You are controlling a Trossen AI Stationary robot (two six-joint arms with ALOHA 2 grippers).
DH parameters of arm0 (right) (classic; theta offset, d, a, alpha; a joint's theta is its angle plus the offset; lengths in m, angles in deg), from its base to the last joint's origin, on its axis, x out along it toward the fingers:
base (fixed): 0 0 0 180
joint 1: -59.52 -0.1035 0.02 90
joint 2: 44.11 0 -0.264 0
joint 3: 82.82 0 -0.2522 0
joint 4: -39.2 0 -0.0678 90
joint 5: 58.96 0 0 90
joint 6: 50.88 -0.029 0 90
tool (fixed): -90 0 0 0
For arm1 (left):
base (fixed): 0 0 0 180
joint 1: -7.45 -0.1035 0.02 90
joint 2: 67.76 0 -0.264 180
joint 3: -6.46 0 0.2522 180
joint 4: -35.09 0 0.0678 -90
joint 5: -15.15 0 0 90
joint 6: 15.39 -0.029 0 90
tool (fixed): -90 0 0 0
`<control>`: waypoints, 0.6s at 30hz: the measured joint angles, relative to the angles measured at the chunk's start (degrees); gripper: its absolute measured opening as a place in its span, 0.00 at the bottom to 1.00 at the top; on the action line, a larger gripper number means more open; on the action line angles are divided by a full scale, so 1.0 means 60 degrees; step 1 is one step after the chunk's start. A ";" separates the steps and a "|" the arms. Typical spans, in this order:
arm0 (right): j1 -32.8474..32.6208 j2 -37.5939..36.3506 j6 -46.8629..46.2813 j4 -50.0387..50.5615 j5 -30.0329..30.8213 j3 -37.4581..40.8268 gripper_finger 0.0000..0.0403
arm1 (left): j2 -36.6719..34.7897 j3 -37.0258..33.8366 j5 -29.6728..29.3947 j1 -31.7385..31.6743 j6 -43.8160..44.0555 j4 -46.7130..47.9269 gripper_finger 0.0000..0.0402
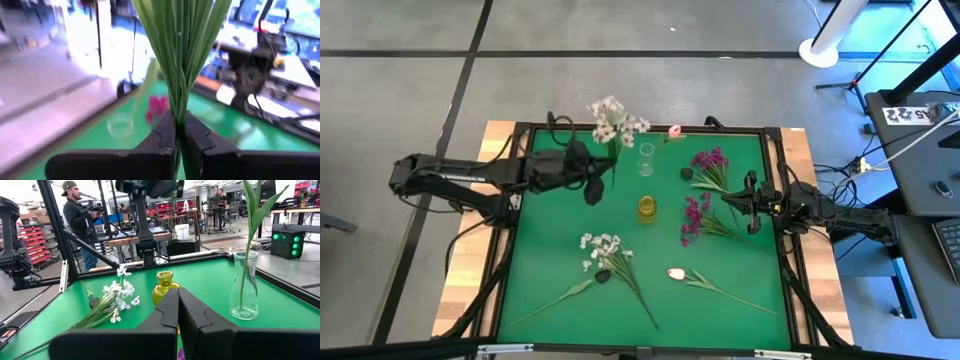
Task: Sort flowers into vase by color
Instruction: Put the top white flowers into the transparent vase
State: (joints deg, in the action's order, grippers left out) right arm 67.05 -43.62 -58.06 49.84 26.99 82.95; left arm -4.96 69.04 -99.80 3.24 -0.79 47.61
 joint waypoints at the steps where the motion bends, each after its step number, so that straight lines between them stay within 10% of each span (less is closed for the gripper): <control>1: 0.0000 -0.0002 -0.0001 0.0000 0.0004 0.0000 0.00 | 0.0146 -0.0004 -0.0007 -0.0163 -0.0252 -0.0355 0.00; 18: 0.0000 -0.0002 0.0000 -0.0004 0.0098 0.0002 0.00 | 0.3627 -0.0007 0.2606 -0.3074 -0.0927 -0.6148 0.00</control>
State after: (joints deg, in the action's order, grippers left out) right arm 67.05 -43.64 -58.06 49.82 27.58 82.97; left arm 16.80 69.00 -84.17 -15.21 -6.36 10.72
